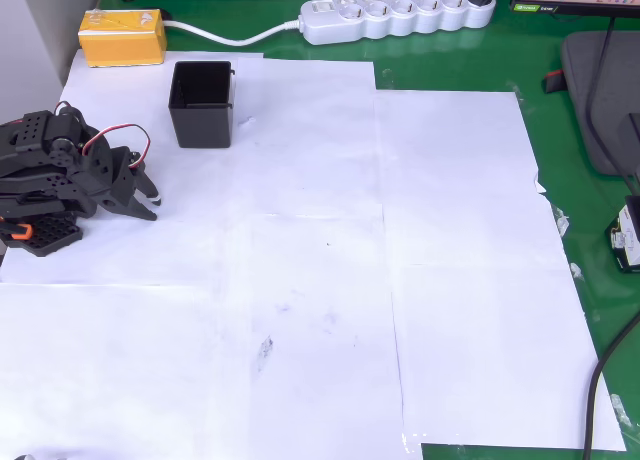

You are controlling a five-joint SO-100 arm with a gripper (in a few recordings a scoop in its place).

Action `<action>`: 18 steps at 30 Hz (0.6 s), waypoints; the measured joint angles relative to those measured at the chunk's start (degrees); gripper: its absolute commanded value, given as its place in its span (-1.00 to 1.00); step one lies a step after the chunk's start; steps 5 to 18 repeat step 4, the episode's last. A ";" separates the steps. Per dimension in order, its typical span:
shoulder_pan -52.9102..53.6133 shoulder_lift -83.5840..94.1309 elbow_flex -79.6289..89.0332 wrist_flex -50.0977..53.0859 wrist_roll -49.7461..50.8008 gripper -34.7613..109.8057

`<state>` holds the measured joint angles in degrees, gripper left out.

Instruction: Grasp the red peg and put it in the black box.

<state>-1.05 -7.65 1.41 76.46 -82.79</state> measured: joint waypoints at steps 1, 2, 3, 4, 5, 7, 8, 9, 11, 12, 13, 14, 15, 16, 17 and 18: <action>0.00 0.00 0.00 0.00 0.00 -0.39; 0.00 0.00 0.00 0.00 0.00 -0.39; 0.00 0.00 0.00 0.00 0.00 -0.39; 0.00 0.00 0.00 0.00 0.00 -0.39; 0.00 0.00 0.00 0.00 0.00 -0.39; 0.00 0.00 0.00 0.00 0.00 -0.39; 0.00 0.00 0.00 0.00 0.00 -0.39; 0.00 0.00 0.00 0.00 0.00 -0.39; 0.00 0.00 0.00 0.00 0.00 -0.39; 0.00 0.00 0.00 0.00 0.00 -0.39; 0.00 0.00 0.00 0.00 0.00 -0.39; 0.00 0.00 0.00 0.00 0.00 -0.39; 0.00 0.00 0.00 0.00 0.00 -0.39; 0.00 0.00 0.00 0.00 0.00 -0.39; 0.00 0.00 0.00 0.00 0.00 -0.39; 0.00 0.00 0.00 0.00 0.00 -0.39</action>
